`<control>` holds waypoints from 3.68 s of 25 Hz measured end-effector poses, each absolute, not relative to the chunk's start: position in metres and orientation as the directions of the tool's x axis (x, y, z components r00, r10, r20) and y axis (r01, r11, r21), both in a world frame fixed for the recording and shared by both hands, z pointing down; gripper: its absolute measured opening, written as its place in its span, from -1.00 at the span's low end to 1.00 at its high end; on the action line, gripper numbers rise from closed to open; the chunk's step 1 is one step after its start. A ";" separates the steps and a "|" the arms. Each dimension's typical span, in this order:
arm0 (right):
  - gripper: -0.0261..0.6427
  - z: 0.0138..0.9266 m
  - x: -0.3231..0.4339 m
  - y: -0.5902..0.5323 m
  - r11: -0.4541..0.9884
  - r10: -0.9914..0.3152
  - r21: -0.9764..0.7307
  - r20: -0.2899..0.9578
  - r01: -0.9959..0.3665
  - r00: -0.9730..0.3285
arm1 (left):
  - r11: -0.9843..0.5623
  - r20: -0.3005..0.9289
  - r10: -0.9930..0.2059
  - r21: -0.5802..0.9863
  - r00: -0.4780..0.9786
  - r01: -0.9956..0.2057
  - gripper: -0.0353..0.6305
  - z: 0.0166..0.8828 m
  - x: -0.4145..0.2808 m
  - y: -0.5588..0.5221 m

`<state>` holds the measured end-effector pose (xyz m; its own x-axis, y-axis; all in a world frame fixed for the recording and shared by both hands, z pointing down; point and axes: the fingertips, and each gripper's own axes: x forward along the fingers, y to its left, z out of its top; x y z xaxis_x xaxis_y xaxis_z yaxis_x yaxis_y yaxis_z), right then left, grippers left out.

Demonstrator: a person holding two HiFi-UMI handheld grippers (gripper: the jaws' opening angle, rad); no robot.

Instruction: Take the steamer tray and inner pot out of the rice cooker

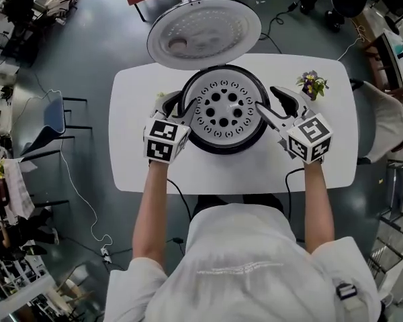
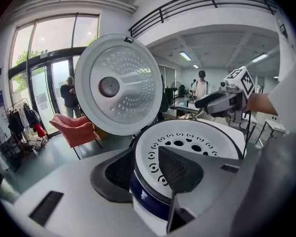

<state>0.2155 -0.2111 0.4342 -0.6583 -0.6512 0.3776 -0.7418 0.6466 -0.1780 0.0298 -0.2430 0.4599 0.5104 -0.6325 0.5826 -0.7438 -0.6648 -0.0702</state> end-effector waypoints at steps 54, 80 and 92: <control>-0.23 0.463 0.226 -0.216 0.743 -0.499 -0.302 0.346 -0.598 -0.795 | -0.591 0.732 -0.598 -0.129 0.326 -0.796 -0.52 0.485 0.029 -0.247; -0.24 0.445 0.245 -0.185 0.683 -0.631 -0.188 0.334 -0.706 -0.700 | -0.503 0.378 -0.707 0.326 0.597 -0.801 -0.75 0.448 0.055 -0.252; -0.25 0.430 0.171 -0.177 0.769 -0.552 -0.151 0.336 -0.622 -0.763 | -0.406 0.249 -0.816 0.396 0.521 -0.824 -0.75 0.425 -0.046 -0.230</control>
<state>0.1713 -0.1773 0.4301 -0.7634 -0.5517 0.3359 -0.6218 0.7685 -0.1508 -0.0460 -0.2302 0.4246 0.5215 -0.8161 0.2491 -0.8238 -0.4056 0.3960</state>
